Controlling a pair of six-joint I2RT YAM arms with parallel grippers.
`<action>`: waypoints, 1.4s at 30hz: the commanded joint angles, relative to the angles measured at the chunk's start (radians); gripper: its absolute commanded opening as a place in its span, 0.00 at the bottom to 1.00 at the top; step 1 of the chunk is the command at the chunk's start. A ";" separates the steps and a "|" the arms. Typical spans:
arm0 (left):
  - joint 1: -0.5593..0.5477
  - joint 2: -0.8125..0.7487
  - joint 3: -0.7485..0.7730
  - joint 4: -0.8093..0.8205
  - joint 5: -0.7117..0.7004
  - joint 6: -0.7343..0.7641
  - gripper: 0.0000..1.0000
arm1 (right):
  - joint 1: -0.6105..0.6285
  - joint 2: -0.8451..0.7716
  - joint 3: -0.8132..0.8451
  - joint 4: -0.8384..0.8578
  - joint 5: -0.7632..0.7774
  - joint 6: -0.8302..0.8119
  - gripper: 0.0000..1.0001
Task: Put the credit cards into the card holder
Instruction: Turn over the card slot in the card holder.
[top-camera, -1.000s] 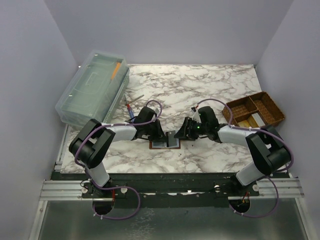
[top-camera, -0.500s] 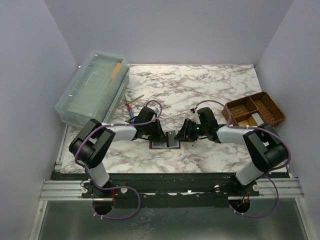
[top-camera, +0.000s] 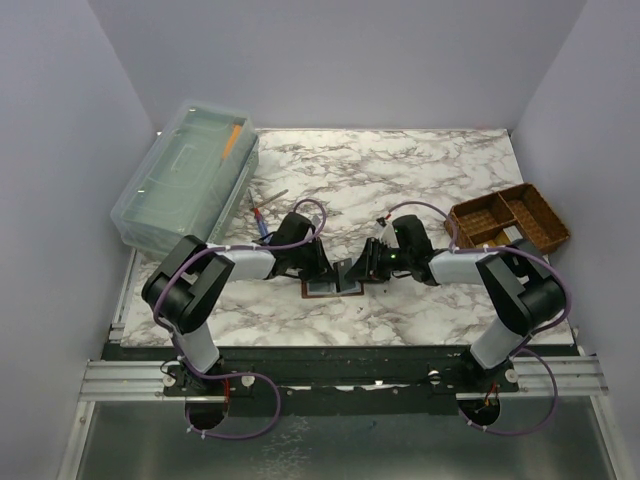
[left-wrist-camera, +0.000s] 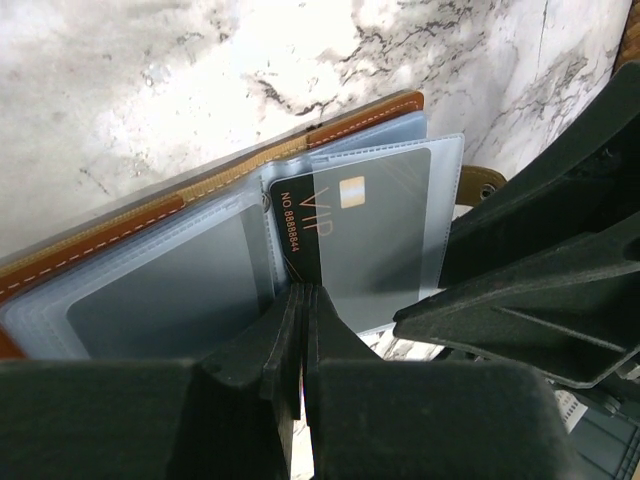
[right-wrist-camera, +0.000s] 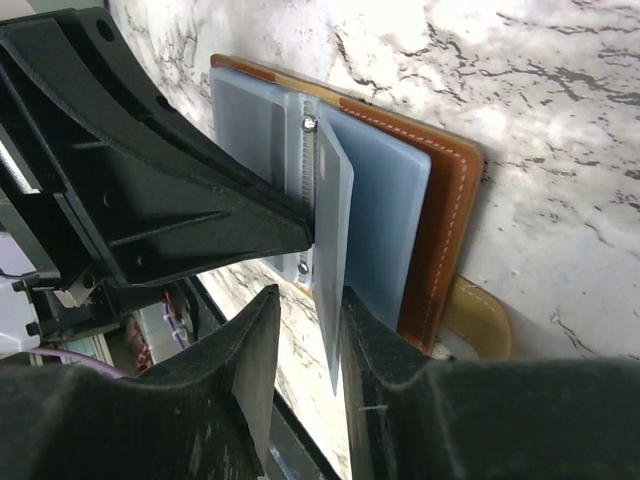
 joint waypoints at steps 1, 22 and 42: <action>-0.001 0.020 0.037 0.021 0.016 -0.005 0.06 | -0.001 0.015 -0.015 0.073 -0.041 0.029 0.32; 0.061 -0.308 0.035 -0.225 -0.038 0.097 0.28 | 0.051 0.020 0.074 -0.028 0.006 -0.024 0.37; 0.140 -0.465 0.174 -0.443 -0.047 0.238 0.42 | 0.094 -0.122 0.219 -0.249 0.135 -0.141 0.48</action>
